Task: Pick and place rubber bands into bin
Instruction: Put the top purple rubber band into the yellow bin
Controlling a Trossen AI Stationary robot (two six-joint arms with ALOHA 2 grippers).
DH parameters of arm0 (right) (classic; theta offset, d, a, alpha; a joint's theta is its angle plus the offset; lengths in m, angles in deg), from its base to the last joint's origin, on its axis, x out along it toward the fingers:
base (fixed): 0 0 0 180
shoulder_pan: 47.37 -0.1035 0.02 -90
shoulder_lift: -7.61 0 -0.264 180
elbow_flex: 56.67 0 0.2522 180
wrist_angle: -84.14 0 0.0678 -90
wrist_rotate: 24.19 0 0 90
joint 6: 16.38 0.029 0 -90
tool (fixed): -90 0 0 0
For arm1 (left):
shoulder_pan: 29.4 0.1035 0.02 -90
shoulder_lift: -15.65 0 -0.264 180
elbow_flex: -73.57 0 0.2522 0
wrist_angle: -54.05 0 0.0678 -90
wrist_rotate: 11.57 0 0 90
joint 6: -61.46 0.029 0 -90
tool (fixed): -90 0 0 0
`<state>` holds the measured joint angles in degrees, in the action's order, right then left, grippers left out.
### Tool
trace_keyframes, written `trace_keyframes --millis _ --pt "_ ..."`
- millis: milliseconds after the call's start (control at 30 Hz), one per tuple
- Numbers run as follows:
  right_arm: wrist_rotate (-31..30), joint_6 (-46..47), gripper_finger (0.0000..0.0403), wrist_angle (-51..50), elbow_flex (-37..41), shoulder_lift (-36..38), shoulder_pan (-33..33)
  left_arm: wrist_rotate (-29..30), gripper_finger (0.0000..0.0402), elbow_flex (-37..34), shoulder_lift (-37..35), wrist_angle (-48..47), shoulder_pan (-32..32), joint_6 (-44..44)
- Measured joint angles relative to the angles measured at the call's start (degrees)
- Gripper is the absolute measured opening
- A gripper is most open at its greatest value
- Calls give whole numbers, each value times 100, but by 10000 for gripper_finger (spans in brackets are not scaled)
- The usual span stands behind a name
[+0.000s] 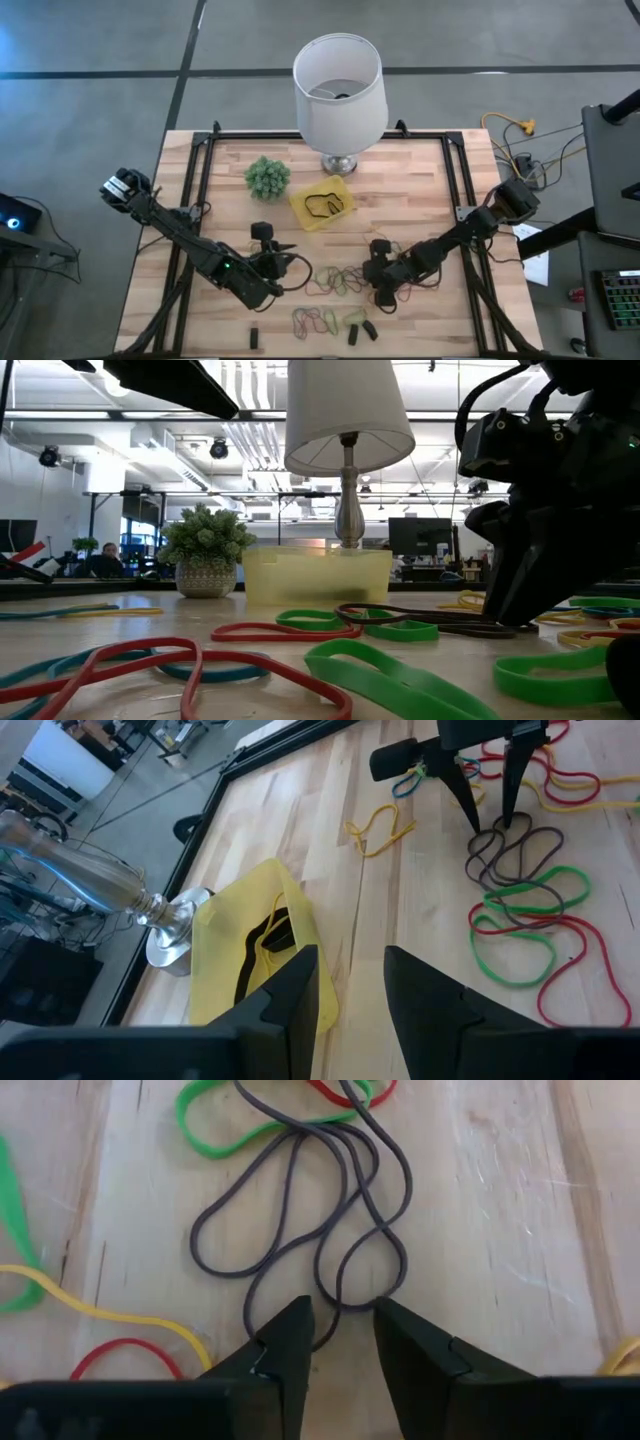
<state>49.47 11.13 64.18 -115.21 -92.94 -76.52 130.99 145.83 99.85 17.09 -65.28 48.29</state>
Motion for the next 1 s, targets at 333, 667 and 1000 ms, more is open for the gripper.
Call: trace_keyframes --millis 333,667,1000 --pt "-154 -157 10 -77 7 107 -75 -1 100 0 0 4 0 -1" --pt "-529 -364 8 -1565 -613 705 -185 -7 100 -30 -1 -13 -16 -1" --pt "-1122 -1097 8 -2241 -1531 1088 -326 -9 100 -61 -2 -9 -20 -4"
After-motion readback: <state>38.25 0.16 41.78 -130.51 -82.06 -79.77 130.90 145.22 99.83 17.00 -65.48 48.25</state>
